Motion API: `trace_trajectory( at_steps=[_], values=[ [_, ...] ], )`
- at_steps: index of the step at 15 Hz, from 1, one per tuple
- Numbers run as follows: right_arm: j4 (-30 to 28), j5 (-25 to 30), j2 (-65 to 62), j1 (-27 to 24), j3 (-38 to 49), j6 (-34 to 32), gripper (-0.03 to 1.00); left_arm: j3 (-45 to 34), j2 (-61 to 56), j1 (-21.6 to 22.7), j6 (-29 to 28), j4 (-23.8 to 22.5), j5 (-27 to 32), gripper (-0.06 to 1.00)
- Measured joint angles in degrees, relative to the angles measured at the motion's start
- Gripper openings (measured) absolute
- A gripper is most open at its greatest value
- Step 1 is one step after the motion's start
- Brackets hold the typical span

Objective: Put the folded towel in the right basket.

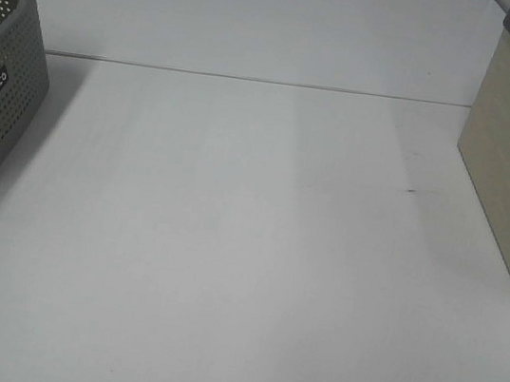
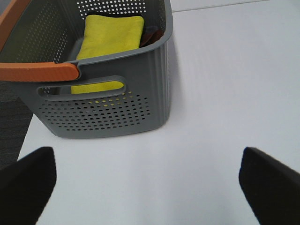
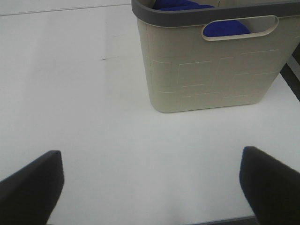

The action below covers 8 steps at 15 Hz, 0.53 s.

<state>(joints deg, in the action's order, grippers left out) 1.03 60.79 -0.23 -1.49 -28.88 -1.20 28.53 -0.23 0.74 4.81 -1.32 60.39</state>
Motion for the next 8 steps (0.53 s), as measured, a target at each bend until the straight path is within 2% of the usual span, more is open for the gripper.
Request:
trace_trajectory(
  at_steps=[8],
  values=[
    [0.0,0.0,0.0,0.0,0.0,0.0,0.97,0.0,0.0,0.0,0.0,0.0,0.0,0.99]
  ],
)
